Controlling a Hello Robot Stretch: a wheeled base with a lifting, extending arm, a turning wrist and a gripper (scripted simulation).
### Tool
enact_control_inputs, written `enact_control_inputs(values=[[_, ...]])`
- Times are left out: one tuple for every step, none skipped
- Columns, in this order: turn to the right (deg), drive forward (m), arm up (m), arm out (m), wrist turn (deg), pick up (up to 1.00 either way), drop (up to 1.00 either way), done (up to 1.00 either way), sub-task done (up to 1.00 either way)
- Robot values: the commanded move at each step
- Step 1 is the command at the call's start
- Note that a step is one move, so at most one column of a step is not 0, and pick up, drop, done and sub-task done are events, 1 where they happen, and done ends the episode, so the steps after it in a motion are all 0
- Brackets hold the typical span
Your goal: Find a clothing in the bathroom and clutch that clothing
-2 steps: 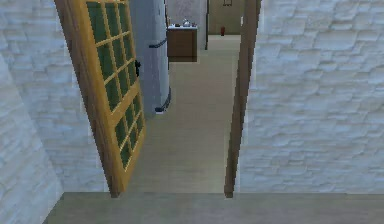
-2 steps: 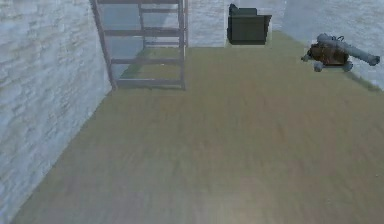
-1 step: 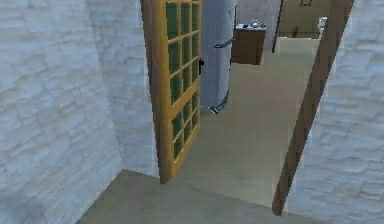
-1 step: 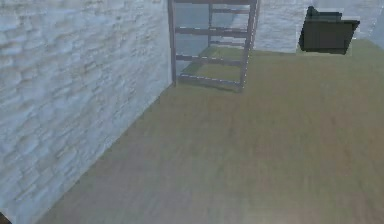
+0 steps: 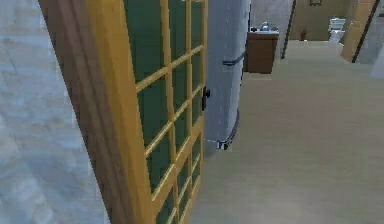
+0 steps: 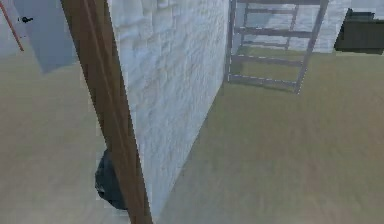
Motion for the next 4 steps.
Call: enact_control_inputs(values=[[30.0,0.0,0.0,0.0,0.0,0.0,0.0,0.0,0.0],[0.0,1.0,0.0,0.0,0.0,0.0,0.0,0.0,0.0],[0.0,1.0,0.0,0.0,0.0,0.0,0.0,0.0,0.0],[0.0,1.0,0.0,0.0,0.0,0.0,0.0,0.0,0.0]])
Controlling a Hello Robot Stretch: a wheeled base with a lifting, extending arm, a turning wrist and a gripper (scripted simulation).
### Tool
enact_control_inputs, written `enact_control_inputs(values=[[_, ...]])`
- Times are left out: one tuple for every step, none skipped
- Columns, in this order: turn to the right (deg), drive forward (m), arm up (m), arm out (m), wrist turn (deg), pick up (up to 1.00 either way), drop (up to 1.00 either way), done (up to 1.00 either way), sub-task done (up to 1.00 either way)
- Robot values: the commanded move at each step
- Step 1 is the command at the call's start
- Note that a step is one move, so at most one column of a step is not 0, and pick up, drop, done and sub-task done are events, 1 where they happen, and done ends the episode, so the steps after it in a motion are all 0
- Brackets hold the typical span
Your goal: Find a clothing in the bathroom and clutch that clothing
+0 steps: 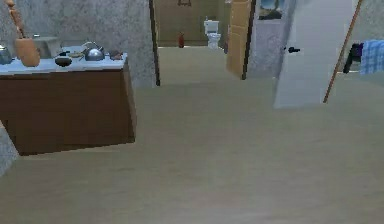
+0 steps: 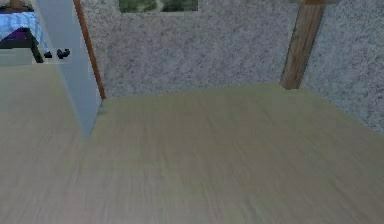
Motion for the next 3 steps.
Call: enact_control_inputs(values=[[3.0,0.0,0.0,0.0,0.0,0.0,0.0,0.0,0.0],[0.0,1.0,0.0,0.0,0.0,0.0,0.0,0.0,0.0],[0.0,1.0,0.0,0.0,0.0,0.0,0.0,0.0,0.0]])
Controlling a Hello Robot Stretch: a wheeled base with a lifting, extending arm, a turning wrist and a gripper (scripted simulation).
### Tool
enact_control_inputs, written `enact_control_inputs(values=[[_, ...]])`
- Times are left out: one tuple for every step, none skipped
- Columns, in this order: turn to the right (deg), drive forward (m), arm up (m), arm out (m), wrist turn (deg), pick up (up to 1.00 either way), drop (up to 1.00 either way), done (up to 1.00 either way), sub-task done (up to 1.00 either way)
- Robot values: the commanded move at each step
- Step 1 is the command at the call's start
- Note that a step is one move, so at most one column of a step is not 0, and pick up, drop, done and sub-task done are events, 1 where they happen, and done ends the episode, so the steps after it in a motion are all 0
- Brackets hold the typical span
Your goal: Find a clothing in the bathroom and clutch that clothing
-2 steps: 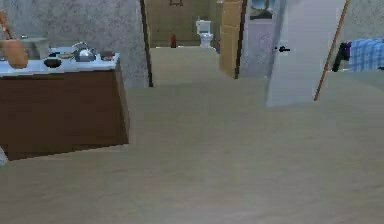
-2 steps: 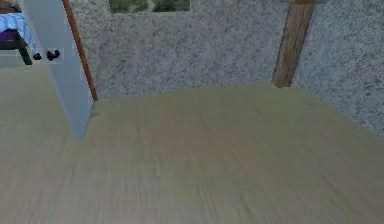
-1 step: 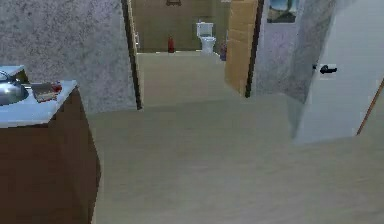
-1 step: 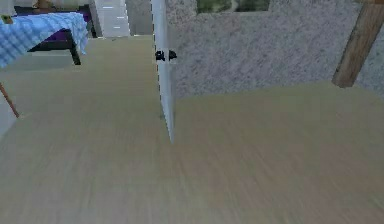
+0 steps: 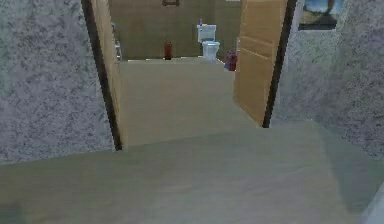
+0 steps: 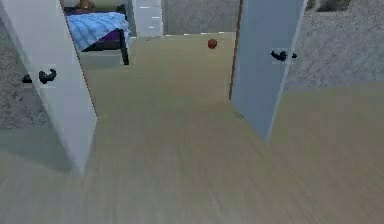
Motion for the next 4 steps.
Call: enact_control_inputs(values=[[0.0,1.0,0.0,0.0,0.0,0.0,0.0,0.0,0.0],[0.0,1.0,0.0,0.0,0.0,0.0,0.0,0.0,0.0],[-3.0,0.0,0.0,0.0,0.0,0.0,0.0,0.0,0.0],[0.0,1.0,0.0,0.0,0.0,0.0,0.0,0.0,0.0]])
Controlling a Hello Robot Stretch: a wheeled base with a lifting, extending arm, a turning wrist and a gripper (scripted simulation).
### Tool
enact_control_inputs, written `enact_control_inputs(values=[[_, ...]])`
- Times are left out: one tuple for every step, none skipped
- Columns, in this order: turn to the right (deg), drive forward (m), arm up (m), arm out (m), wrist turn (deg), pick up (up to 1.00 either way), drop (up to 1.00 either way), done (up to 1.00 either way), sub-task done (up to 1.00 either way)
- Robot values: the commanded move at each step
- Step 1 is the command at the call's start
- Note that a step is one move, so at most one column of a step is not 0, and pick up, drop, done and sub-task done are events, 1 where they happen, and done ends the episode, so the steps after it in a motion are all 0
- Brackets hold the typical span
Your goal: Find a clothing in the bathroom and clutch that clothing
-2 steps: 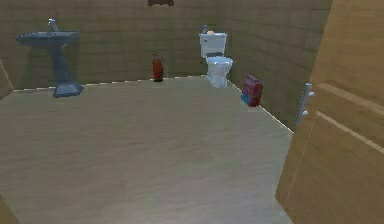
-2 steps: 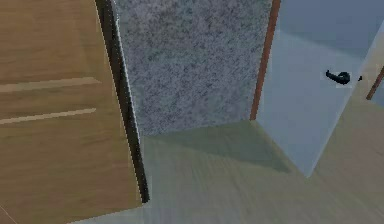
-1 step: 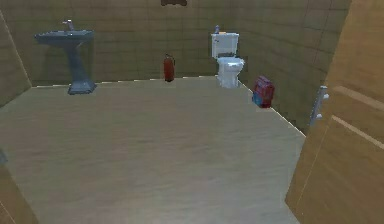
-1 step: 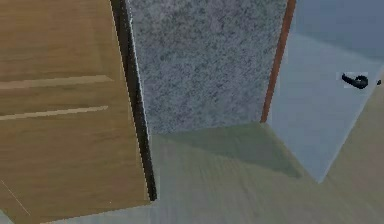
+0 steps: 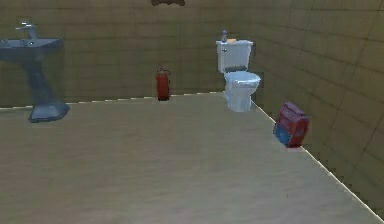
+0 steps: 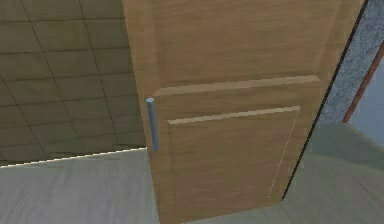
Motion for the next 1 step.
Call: enact_control_inputs(values=[[-3.0,0.0,0.0,0.0,0.0,0.0,0.0,0.0,0.0]])
